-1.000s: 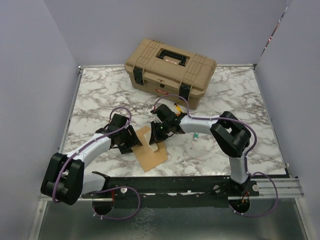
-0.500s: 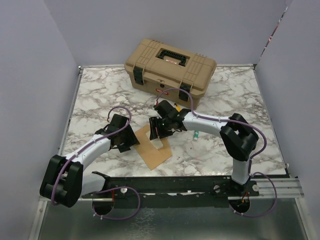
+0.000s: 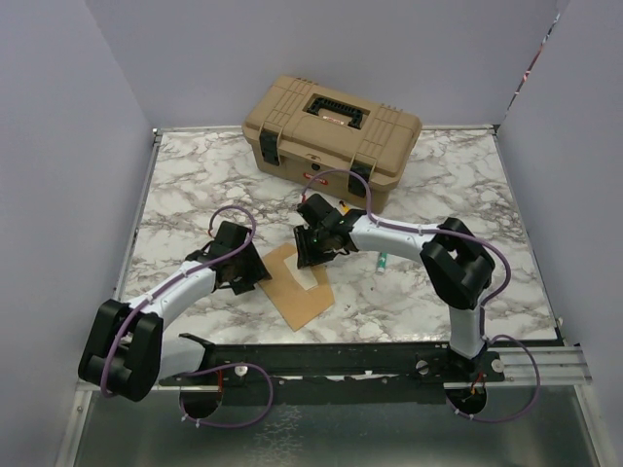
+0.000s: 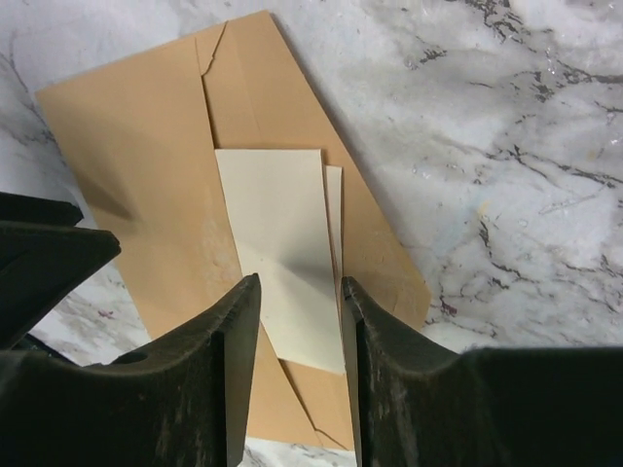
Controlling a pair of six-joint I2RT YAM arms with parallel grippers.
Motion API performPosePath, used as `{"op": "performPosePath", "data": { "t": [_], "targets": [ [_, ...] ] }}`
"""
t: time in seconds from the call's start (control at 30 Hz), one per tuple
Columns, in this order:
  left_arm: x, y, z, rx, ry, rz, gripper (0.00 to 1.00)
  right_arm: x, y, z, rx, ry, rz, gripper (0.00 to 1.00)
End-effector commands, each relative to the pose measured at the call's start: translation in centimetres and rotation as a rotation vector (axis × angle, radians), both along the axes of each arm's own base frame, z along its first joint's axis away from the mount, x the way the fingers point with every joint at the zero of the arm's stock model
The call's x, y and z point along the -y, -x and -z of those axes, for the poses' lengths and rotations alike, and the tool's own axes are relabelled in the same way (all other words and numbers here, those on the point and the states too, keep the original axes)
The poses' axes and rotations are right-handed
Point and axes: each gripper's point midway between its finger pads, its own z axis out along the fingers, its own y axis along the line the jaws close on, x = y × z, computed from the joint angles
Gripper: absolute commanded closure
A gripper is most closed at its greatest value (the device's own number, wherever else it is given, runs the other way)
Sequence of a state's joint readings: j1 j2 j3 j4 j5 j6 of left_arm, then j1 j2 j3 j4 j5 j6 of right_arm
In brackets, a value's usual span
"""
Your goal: Place the letter into the envelope and seal it
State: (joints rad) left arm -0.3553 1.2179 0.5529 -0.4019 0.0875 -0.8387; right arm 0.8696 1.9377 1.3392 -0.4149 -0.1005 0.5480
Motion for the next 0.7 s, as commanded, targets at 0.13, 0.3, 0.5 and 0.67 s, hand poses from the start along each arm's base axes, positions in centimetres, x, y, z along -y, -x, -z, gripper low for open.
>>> {"op": "performPosePath", "data": {
  "t": [0.13, 0.3, 0.5, 0.67],
  "targets": [
    [-0.6, 1.4, 2.2, -0.075, -0.033, 0.014, 0.52, -0.4, -0.7, 2.3, -0.019, 0.067, -0.005, 0.64],
    [-0.3, 1.3, 2.4, -0.083, -0.03, 0.033, 0.54, -1.0, 0.0, 2.5, -0.051, 0.038, -0.031, 0.64],
    [0.0, 0.1, 2.0, -0.05, -0.031, 0.051, 0.55, -2.6, 1.0, 2.0, -0.077, -0.06, -0.107, 0.67],
    [0.2, -0.3, 2.3, -0.029, -0.032, 0.084, 0.55, -3.2, 1.0, 2.0, -0.072, -0.086, -0.142, 0.67]
  ]
}}
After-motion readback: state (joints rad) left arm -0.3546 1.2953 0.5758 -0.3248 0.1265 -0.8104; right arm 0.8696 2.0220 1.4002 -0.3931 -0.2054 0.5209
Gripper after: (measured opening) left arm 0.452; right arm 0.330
